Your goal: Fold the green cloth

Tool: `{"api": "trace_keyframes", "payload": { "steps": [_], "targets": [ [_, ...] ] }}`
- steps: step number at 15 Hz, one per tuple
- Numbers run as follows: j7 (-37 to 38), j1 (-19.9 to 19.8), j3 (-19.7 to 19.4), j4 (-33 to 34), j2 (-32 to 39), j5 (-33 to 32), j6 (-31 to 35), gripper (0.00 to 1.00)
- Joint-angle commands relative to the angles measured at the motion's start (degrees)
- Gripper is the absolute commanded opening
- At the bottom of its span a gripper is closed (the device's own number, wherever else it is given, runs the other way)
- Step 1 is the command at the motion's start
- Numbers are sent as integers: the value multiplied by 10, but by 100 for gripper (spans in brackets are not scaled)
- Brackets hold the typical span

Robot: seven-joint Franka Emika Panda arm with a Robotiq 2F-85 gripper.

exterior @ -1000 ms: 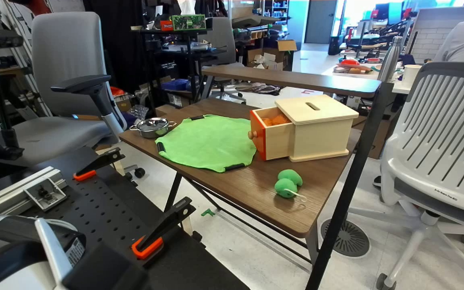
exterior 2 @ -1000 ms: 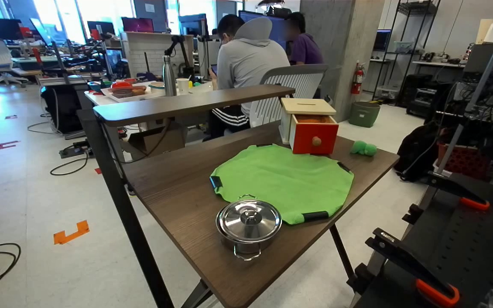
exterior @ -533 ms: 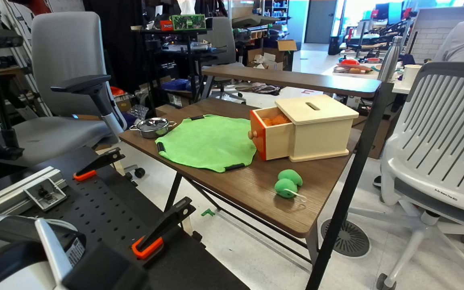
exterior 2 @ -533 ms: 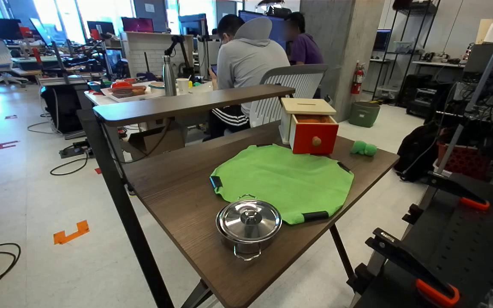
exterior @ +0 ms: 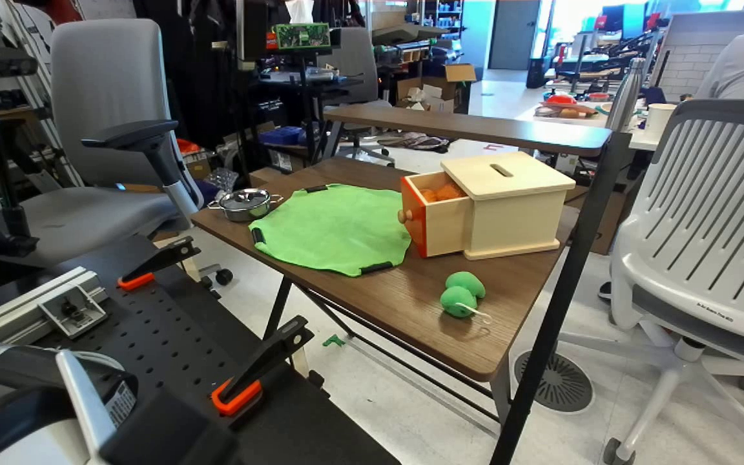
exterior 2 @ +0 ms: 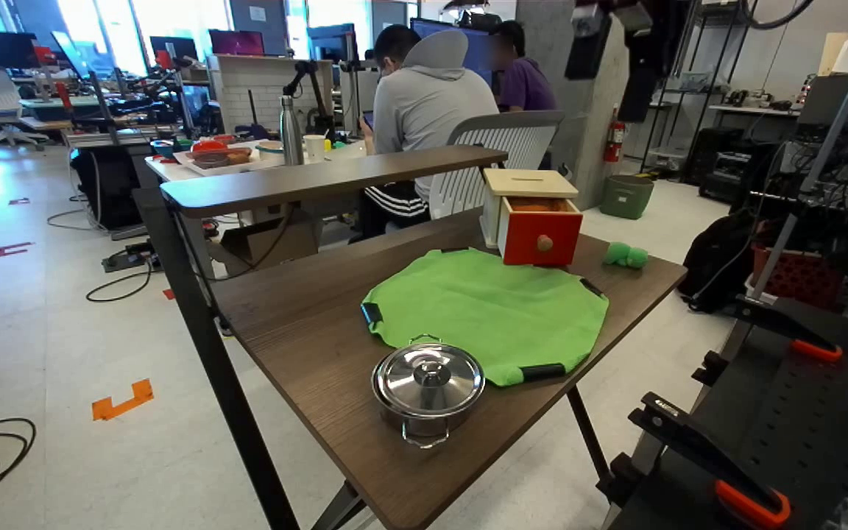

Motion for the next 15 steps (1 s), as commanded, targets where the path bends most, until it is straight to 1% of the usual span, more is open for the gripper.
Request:
{"api": "trace_keyframes", "payload": {
  "steps": [1, 5, 9, 15],
  "targets": [
    [39, 3, 20, 22, 56, -5, 54, 100],
    [84, 4, 34, 43, 110, -29, 122, 100],
    [145, 12, 41, 68, 160, -76, 181, 100],
    [259, 46, 28, 128, 247, -169, 240, 100]
  ]
}}
